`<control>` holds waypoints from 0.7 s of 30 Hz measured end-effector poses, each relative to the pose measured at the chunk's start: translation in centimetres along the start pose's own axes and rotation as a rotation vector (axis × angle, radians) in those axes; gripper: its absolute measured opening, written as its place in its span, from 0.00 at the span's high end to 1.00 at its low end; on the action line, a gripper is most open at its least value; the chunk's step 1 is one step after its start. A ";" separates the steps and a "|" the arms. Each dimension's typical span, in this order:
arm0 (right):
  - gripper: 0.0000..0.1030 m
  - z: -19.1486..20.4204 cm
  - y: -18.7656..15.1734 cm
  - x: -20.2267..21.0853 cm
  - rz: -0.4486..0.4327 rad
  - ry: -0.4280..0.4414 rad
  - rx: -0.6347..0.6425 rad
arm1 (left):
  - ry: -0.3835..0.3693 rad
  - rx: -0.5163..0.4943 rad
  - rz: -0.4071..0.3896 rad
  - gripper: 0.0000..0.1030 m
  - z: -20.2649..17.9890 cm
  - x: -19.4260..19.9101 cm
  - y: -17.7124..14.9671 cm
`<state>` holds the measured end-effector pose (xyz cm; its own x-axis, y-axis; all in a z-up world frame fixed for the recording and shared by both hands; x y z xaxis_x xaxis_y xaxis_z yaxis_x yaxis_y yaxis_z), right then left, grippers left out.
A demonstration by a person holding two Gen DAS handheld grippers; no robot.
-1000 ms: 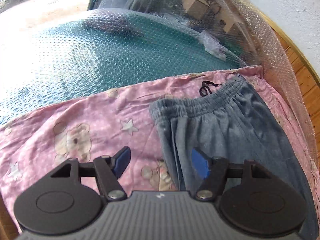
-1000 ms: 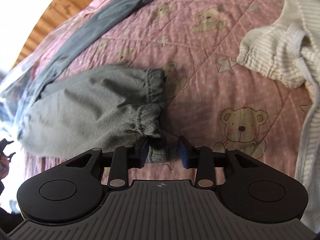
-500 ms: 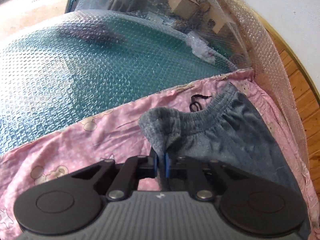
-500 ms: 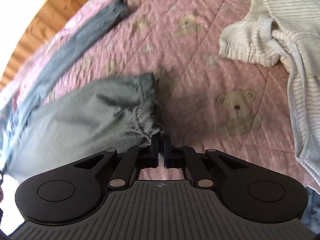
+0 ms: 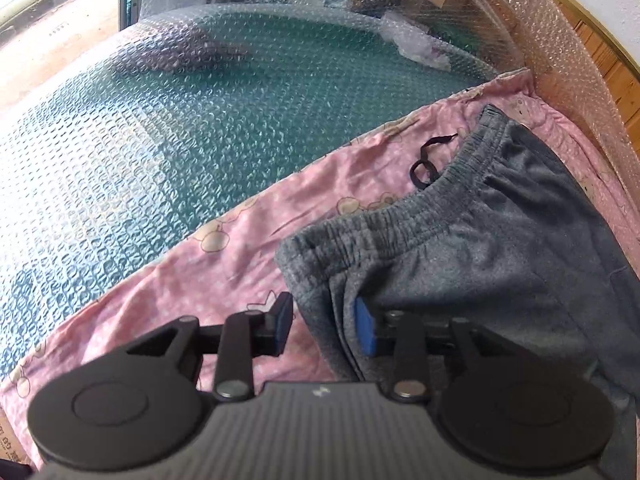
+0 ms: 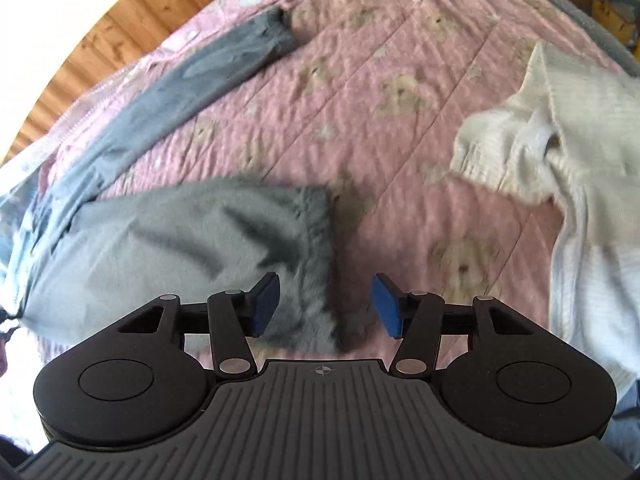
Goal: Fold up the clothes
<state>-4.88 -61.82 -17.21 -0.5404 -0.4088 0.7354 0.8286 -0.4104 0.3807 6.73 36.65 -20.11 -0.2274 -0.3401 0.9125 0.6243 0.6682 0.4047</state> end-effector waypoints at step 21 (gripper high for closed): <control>0.65 -0.3 6.8 -10.2 -0.023 -0.072 0.110 | 0.090 -0.099 -0.023 0.60 -1.4 2.1 -1.9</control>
<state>6.22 -60.69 -22.28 -0.5509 -0.3391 0.7626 0.8293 -0.3255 0.4543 6.09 33.72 -19.01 -0.1777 -0.4157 0.8920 0.6913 0.5923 0.4138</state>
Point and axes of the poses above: each gripper's, at about its wrist camera, not at the fingertips, and x roughly against the way its jaws point, z to its left, y to its top, the point moved 5 cm from there along -x, roughly the way its jaws point, and after that the axes turned 15 degrees about y, right-handed, at the moved point
